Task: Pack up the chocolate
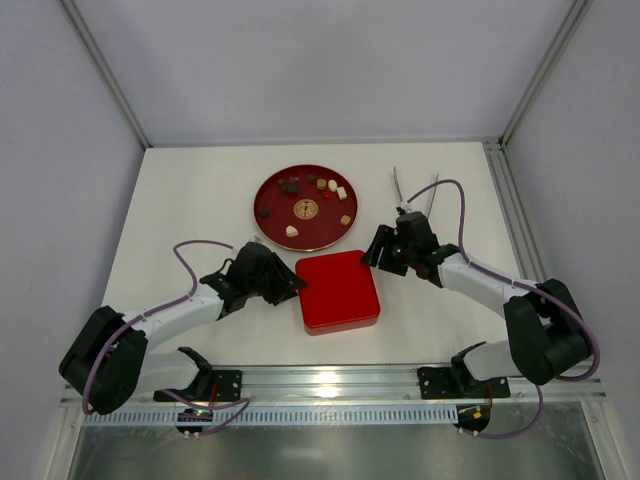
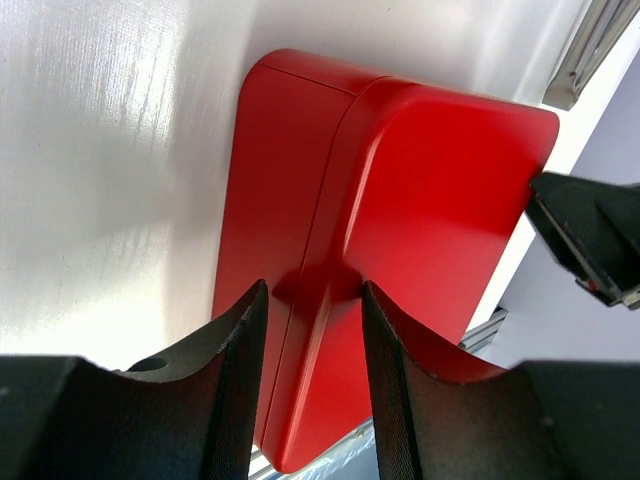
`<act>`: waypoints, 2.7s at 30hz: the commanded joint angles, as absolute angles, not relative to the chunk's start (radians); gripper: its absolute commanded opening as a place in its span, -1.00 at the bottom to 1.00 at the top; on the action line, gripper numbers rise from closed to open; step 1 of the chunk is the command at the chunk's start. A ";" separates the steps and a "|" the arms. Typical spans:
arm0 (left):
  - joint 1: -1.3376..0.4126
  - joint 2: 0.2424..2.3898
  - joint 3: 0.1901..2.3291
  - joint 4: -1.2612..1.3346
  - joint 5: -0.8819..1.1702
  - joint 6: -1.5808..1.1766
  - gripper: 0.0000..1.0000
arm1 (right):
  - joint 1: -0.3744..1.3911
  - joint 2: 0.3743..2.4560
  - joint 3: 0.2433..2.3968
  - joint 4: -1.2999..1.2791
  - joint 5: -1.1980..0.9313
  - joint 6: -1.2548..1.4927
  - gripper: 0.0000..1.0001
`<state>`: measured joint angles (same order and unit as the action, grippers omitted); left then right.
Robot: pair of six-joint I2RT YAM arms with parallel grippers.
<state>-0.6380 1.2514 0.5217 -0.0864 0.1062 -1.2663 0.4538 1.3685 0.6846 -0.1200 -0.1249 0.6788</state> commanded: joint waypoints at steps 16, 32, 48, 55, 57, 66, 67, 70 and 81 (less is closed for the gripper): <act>-0.649 1.253 0.511 -0.411 0.026 -1.163 -0.11 | 0.448 1.526 0.600 -0.110 -0.069 0.581 -0.15; -0.506 1.359 0.635 -0.322 0.044 -1.060 0.03 | 0.448 1.588 0.644 -0.141 -0.072 0.555 -0.15; -0.495 1.537 0.566 -0.206 0.094 -1.092 -0.35 | 0.449 1.595 0.635 -0.147 -0.071 0.566 -0.16; -0.495 1.562 0.551 -0.186 0.112 -1.080 -0.44 | 0.502 1.582 0.597 -0.109 -0.069 0.623 -0.21; -0.495 1.559 0.560 -0.192 0.114 -1.072 -0.46 | 0.503 1.569 0.580 -0.101 -0.069 0.635 -0.22; -0.497 1.480 0.607 -0.296 0.109 -0.997 -0.39 | 0.505 1.439 0.561 -0.139 -0.063 0.650 -0.14; -0.495 1.454 0.636 -0.320 0.100 -0.982 -0.23 | 0.503 1.409 0.574 -0.175 -0.054 0.643 0.01; -0.495 1.422 0.737 -0.418 0.086 -0.905 0.03 | 0.493 1.358 0.638 -0.239 -0.035 0.627 0.25; -0.492 1.210 1.037 -0.690 0.041 -0.681 0.43 | 0.449 1.106 0.923 -0.435 -0.005 0.539 0.99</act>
